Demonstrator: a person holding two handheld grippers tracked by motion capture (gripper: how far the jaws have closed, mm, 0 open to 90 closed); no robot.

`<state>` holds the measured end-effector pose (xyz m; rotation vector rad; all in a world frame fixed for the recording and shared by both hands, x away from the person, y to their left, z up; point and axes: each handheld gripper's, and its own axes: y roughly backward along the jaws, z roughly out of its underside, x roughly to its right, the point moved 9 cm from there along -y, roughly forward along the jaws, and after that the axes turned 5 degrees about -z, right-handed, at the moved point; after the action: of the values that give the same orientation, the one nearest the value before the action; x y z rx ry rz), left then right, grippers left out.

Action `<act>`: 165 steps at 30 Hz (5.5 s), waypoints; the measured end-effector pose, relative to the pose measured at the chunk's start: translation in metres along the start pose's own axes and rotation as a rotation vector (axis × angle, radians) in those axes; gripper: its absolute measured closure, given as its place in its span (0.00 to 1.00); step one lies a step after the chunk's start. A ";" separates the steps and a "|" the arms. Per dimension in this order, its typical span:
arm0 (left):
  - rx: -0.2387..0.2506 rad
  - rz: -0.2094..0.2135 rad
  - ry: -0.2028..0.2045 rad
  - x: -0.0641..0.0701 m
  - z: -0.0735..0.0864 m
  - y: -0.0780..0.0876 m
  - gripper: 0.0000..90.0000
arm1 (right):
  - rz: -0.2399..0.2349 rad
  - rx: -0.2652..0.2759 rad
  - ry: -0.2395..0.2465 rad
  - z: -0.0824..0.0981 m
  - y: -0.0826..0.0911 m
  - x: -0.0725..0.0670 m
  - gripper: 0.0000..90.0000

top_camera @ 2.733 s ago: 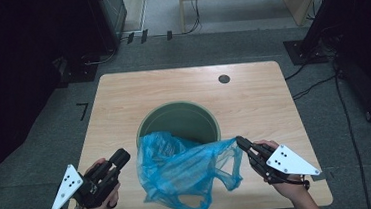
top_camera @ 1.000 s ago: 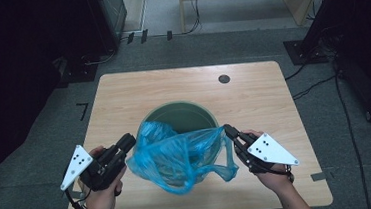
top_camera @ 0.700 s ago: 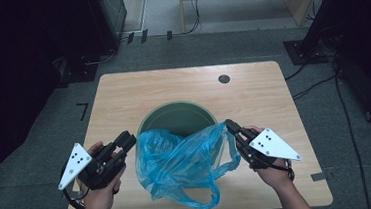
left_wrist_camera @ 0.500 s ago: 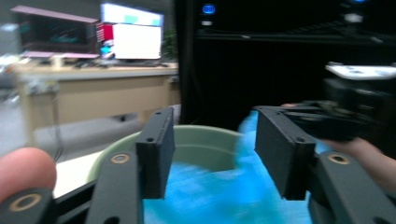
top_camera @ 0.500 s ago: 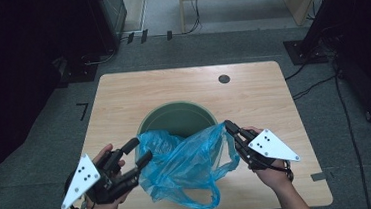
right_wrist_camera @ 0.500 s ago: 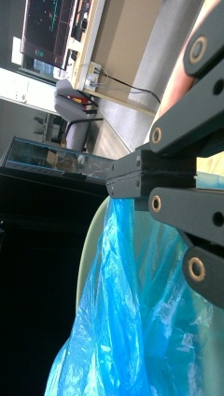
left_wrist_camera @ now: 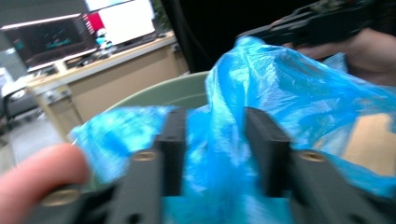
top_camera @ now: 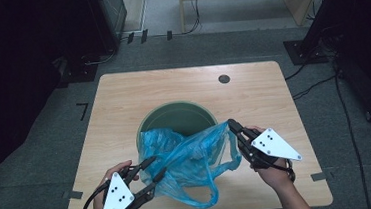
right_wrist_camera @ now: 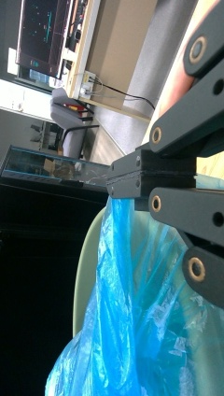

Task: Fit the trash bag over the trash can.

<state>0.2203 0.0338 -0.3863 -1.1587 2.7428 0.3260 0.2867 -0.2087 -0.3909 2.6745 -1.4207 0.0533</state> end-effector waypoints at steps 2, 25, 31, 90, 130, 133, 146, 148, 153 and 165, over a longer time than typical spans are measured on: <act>0.000 -0.023 0.039 -0.009 0.001 -0.001 0.82 | 0.001 -0.003 0.003 0.001 0.000 -0.001 1.00; 0.044 -0.165 0.297 -0.084 0.002 -0.021 0.90 | 0.011 -0.022 -0.003 0.005 -0.013 0.002 1.00; 0.117 -0.099 0.273 -0.063 -0.027 0.001 0.67 | 0.011 -0.022 -0.004 0.006 -0.013 0.002 1.00; -0.012 -0.059 0.566 -0.119 0.025 -0.085 0.99 | 0.031 -0.110 -0.037 0.033 -0.058 0.007 1.00; -0.110 -0.014 0.731 -0.103 0.102 -0.075 1.00 | -0.005 -0.232 -0.118 0.090 -0.066 0.018 0.87; -0.089 -0.016 0.697 -0.102 0.098 -0.065 1.00 | -0.006 -0.217 -0.117 0.087 -0.056 0.023 0.76; 0.007 -0.021 0.647 -0.098 0.079 -0.039 0.99 | 0.050 -0.029 -0.179 0.027 -0.015 0.051 0.70; 0.012 -0.025 0.637 -0.097 0.078 -0.037 0.99 | 0.014 0.008 -0.178 0.011 -0.012 0.039 0.69; 0.022 -0.036 0.605 -0.094 0.076 -0.033 0.99 | -0.086 0.046 -0.153 -0.018 -0.013 0.004 0.64; 0.044 -0.043 0.561 -0.083 0.069 -0.025 0.98 | -0.097 -0.041 -0.150 -0.005 -0.031 -0.027 0.82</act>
<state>0.2989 0.0911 -0.4381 -1.4800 3.1558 -0.0850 0.2976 -0.1689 -0.3905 2.7598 -1.3122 -0.1858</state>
